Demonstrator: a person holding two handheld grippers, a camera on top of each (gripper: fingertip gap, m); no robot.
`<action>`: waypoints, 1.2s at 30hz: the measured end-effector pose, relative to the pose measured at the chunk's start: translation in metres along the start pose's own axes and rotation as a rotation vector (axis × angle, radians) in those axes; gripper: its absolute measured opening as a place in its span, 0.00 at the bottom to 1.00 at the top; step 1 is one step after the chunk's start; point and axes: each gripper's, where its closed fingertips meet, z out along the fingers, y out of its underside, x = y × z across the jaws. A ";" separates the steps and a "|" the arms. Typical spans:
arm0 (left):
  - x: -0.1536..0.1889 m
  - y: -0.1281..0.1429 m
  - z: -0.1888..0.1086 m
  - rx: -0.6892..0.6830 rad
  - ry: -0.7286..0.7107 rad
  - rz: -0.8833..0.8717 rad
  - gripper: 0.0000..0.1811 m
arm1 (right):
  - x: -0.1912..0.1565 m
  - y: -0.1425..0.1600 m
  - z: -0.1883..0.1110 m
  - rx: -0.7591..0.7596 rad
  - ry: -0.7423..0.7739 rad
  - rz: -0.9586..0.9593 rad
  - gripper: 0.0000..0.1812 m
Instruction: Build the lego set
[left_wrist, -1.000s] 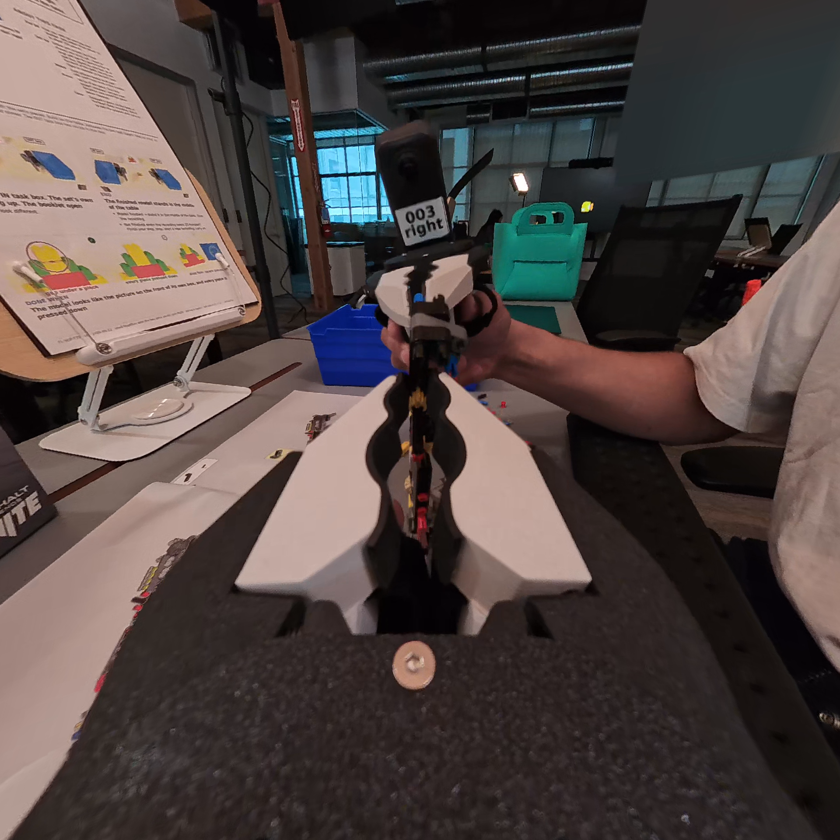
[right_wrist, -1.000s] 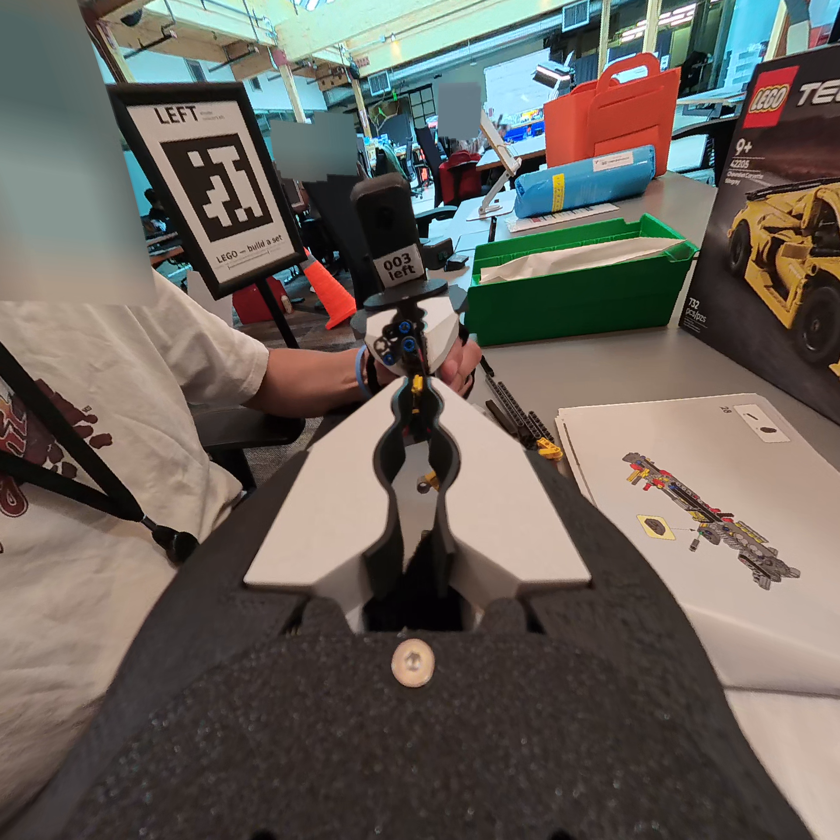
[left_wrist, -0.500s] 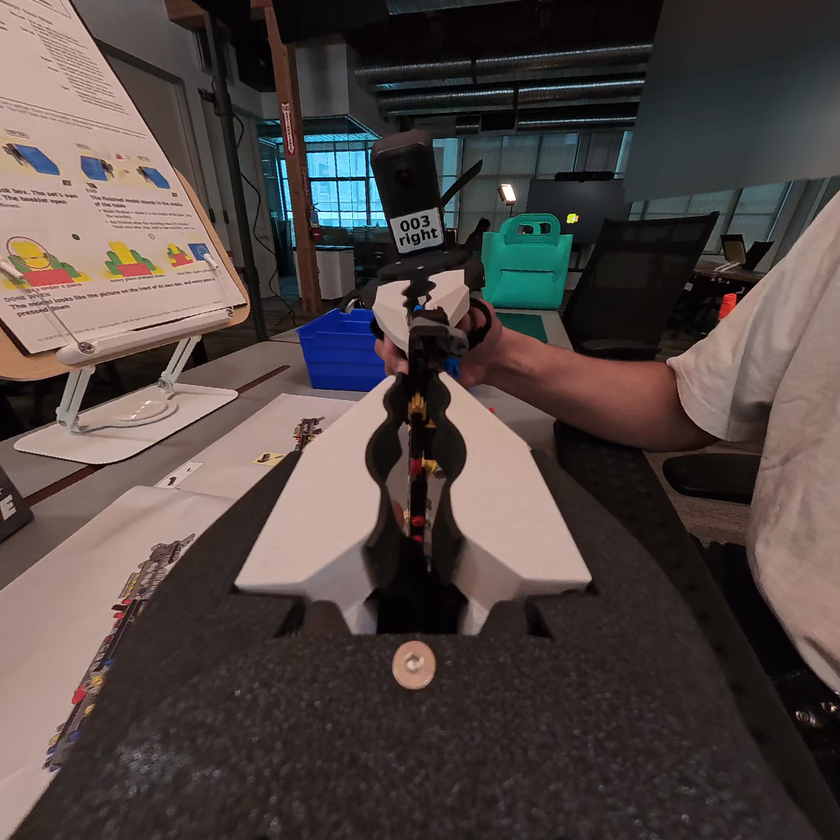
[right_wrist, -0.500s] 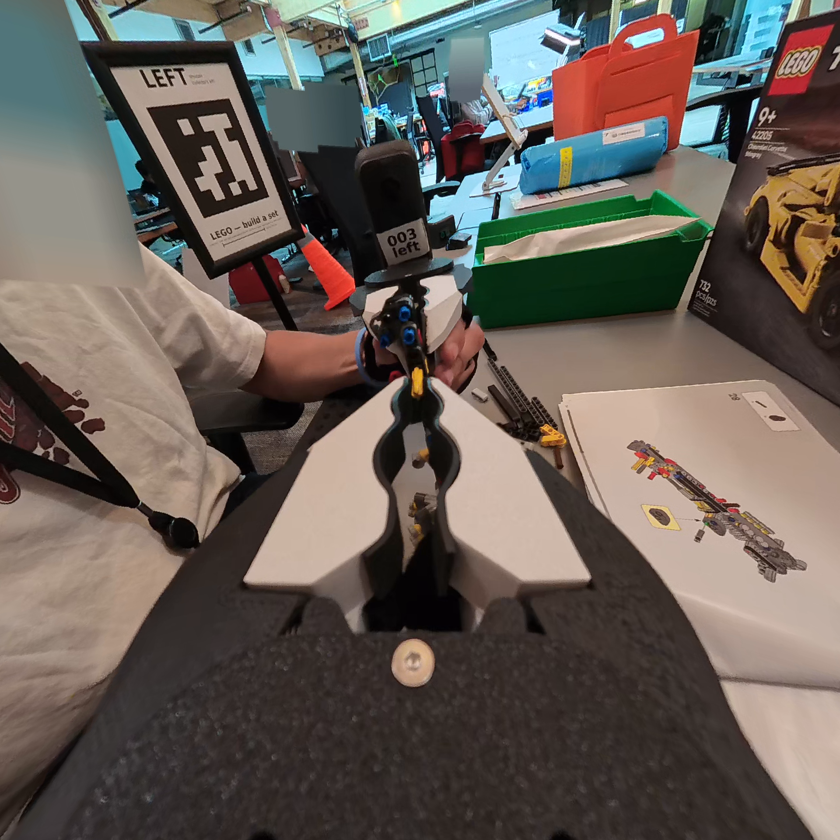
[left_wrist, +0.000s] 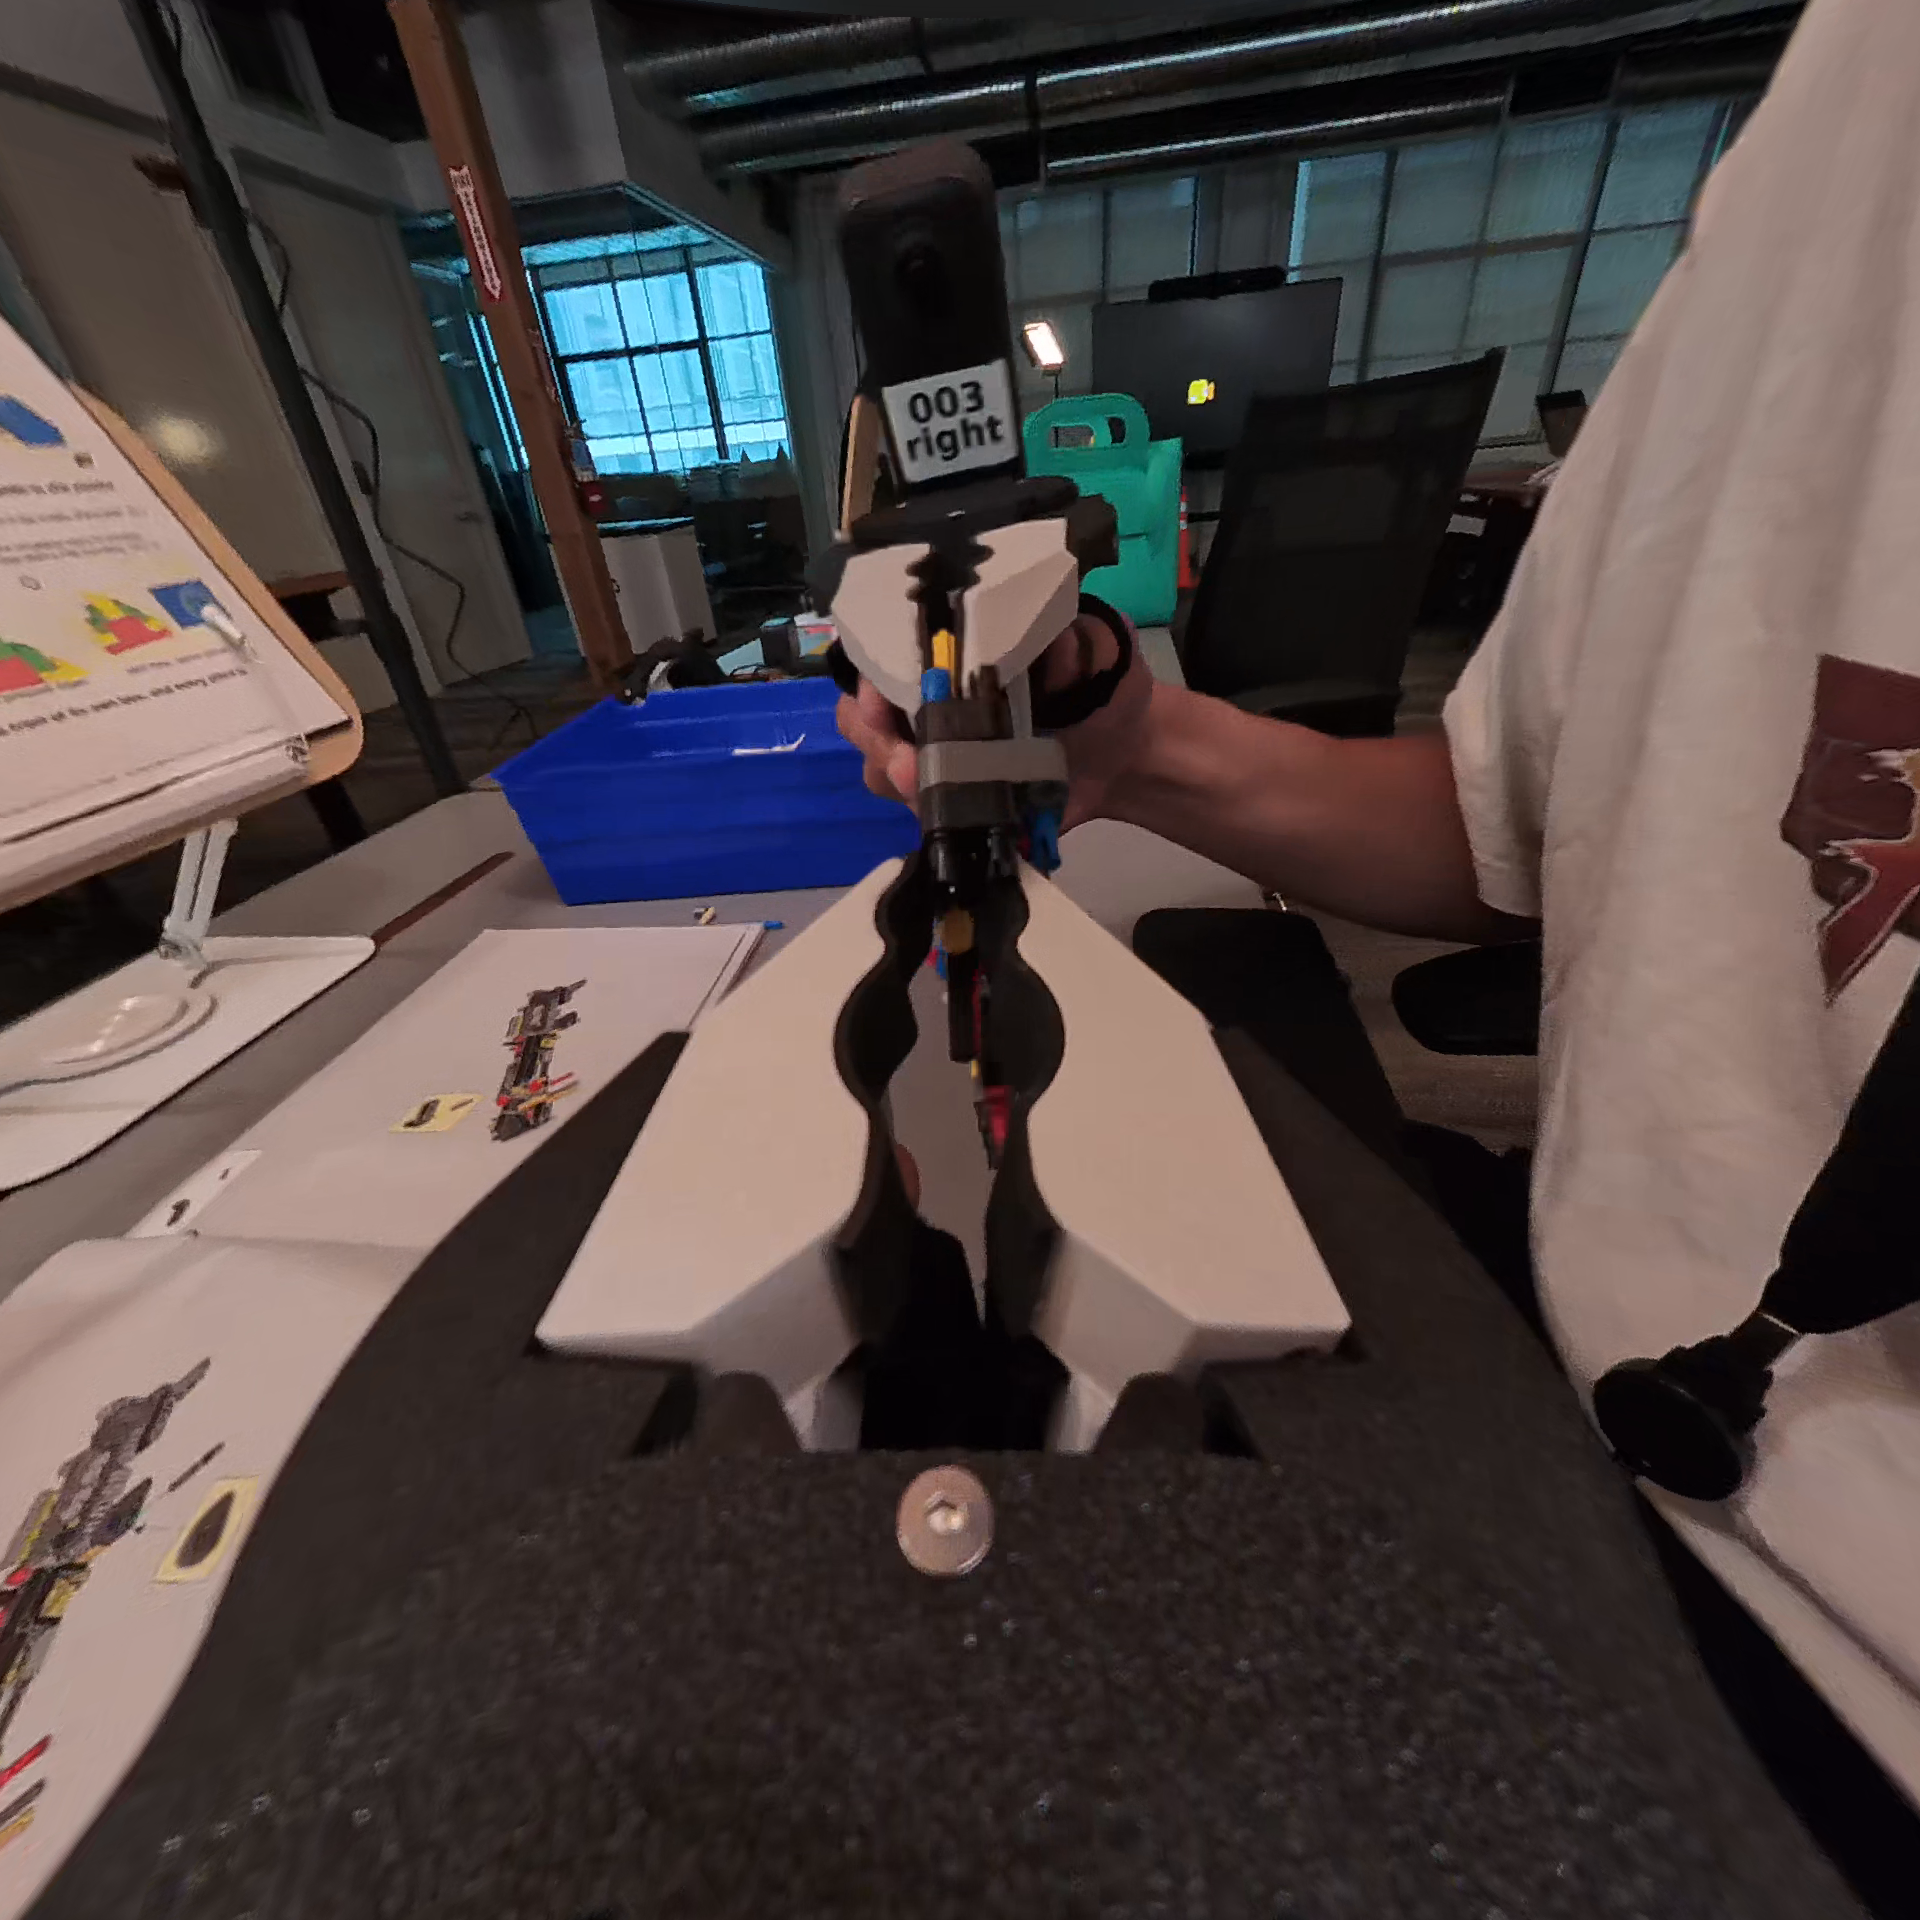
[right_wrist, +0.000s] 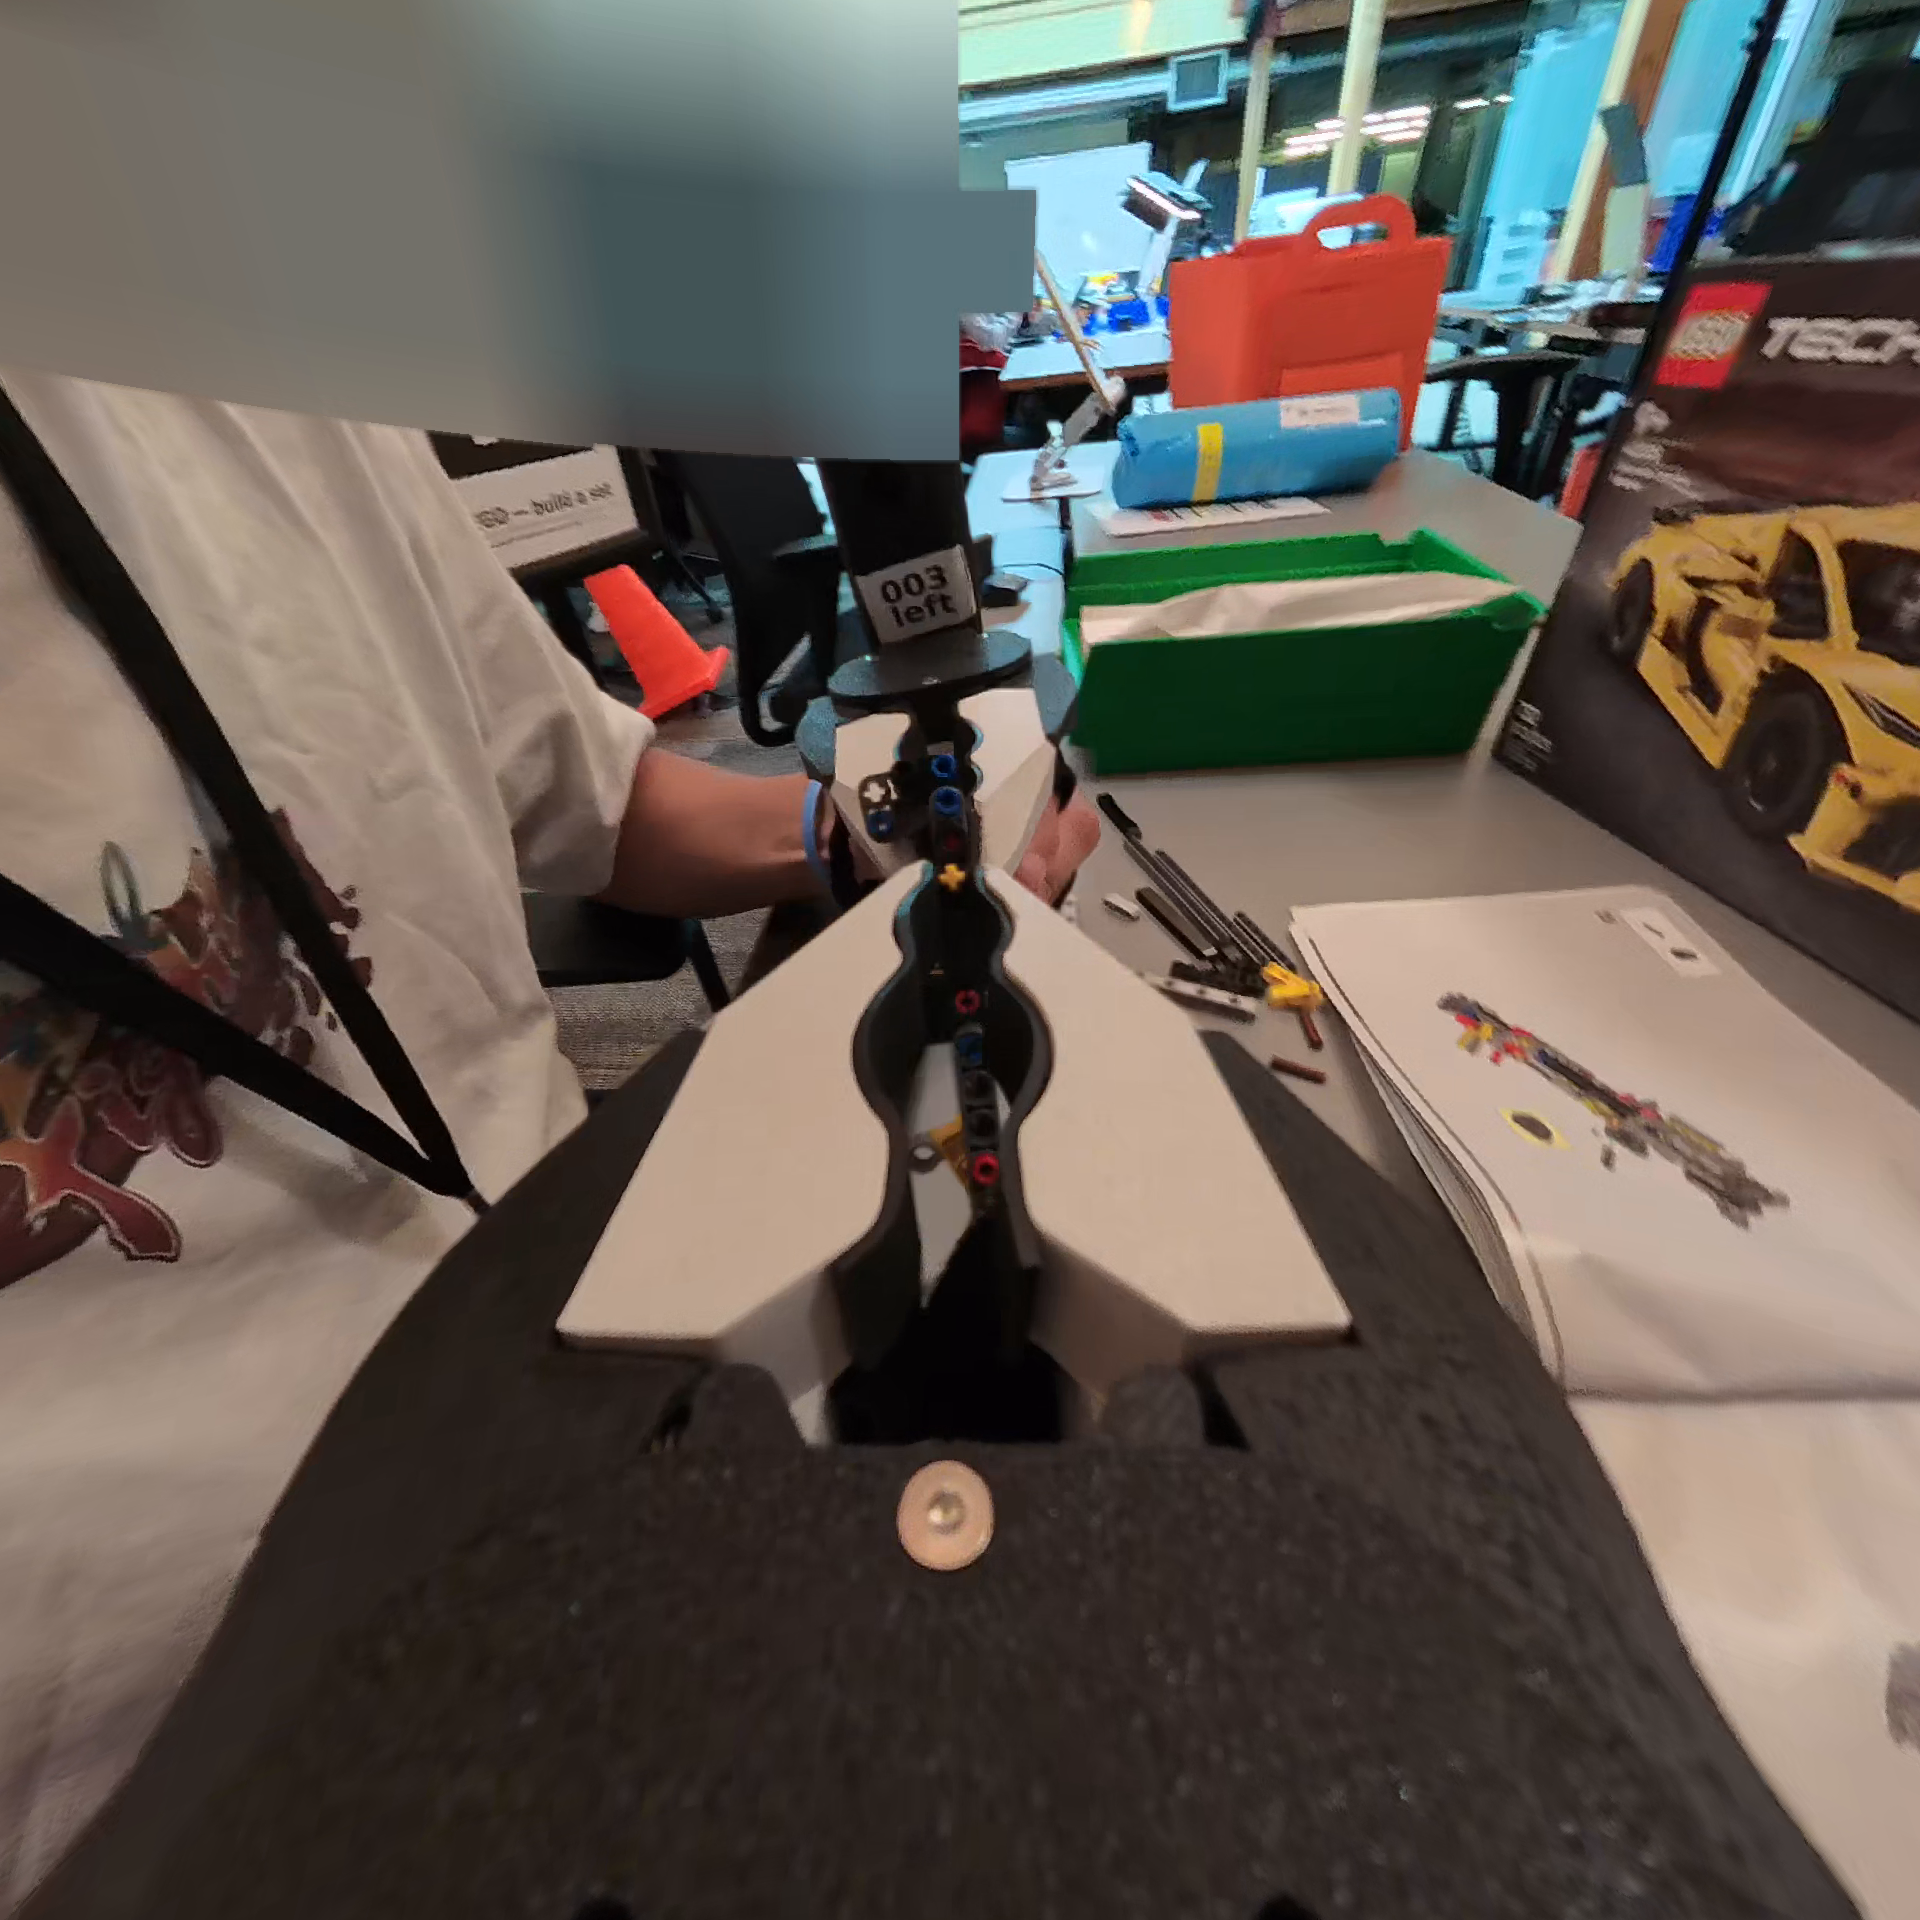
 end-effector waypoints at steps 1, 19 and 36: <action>-0.005 0.005 0.003 -0.009 0.002 -0.013 0.04 | 0.005 0.005 -0.002 0.003 0.009 0.009 0.02; -0.017 0.019 0.007 -0.026 -0.009 -0.038 0.04 | 0.021 0.019 -0.003 0.035 -0.039 0.079 0.02; -0.015 0.017 0.006 -0.024 -0.001 -0.029 0.04 | 0.019 0.021 0.003 0.010 -0.045 0.076 0.02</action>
